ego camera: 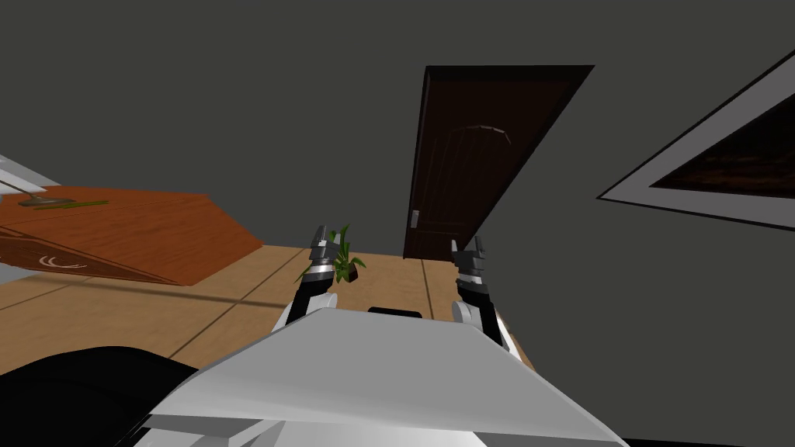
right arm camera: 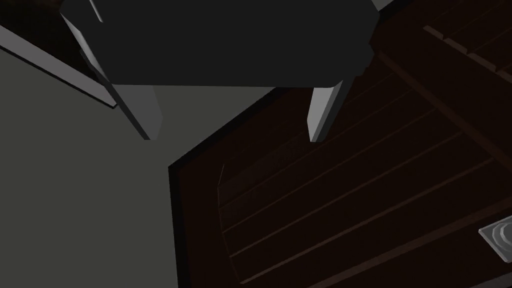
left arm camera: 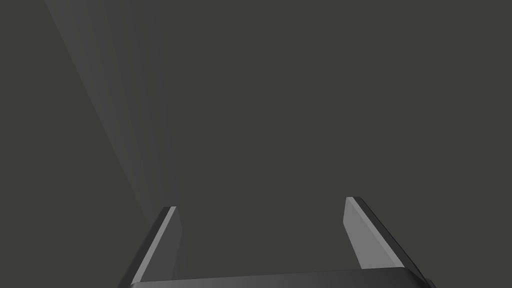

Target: Pull the door open

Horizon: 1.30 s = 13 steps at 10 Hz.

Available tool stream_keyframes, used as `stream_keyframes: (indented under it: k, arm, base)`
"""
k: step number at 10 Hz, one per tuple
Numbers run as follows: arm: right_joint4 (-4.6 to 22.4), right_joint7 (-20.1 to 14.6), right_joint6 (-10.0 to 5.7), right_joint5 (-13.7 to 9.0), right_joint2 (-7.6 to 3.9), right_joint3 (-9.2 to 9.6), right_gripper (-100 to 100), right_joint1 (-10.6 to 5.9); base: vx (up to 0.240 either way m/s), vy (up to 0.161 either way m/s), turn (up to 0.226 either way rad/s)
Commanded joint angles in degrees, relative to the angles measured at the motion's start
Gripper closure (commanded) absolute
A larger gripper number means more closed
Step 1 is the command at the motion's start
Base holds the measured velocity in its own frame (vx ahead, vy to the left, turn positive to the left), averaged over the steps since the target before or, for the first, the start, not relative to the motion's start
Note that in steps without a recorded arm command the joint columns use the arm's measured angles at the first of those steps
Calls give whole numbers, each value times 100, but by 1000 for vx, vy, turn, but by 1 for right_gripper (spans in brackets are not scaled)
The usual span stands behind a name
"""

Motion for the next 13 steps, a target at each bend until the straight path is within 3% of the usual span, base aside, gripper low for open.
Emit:
stream_keyframes:
  k: [1, 13]
  arm:
    - [94, -249, 47, -95, -27, 19, -100, 3]
    - [957, -1988, 336, -806, -218, 137, -100, -113]
  base:
    - [100, 19, 45]
    - [102, 11, 41]
